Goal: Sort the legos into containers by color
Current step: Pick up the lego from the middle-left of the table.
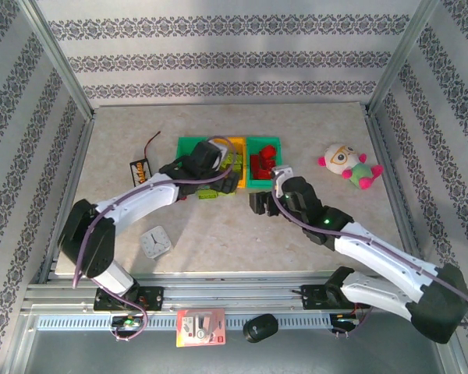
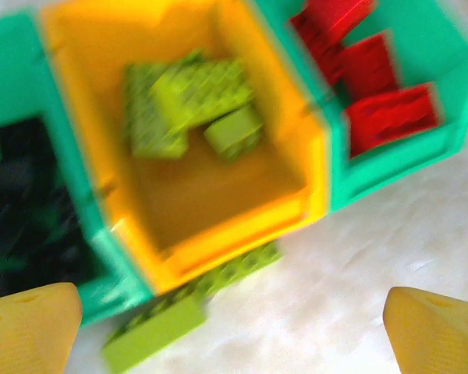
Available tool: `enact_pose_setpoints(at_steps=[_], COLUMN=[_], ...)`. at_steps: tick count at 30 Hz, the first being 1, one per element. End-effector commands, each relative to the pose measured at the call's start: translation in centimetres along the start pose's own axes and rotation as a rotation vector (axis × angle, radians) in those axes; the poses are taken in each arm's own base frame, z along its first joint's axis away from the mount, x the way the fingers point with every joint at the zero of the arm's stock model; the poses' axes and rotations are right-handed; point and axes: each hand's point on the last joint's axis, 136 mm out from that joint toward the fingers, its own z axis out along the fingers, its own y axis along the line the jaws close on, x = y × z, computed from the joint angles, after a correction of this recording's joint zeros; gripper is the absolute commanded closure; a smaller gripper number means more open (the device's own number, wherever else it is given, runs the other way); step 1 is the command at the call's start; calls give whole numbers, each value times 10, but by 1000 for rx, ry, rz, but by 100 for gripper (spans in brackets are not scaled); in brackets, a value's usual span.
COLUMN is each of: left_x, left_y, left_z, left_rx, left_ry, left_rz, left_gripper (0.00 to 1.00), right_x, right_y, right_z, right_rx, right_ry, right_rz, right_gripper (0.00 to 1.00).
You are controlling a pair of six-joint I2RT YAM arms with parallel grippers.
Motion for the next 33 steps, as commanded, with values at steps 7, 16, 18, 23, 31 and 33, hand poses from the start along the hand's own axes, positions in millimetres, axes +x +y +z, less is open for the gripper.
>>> enact_pose_setpoints(at_steps=[7, 16, 18, 23, 31, 33], left_x=[81, 85, 90, 99, 90, 87], left_y=[91, 122, 123, 124, 129, 130], left_z=[-21, 4, 14, 31, 37, 36], left_rx=[-191, -242, -232, -219, -241, -249], left_ry=[196, 238, 273, 312, 264, 250], left_rz=[-143, -193, -200, -211, -228, -228], left_gripper=[1, 3, 4, 12, 45, 49], right_x=[-19, -17, -17, -15, -12, -12], right_y=[71, 95, 95, 89, 86, 86], right_z=[31, 50, 50, 48, 45, 44], right_rx=[-170, -212, -210, -190, -188, -189], right_ry=[-16, 15, 12, 9, 10, 9], right_rz=[-38, -59, -60, -63, -56, -57], right_gripper=[17, 16, 16, 16, 16, 16])
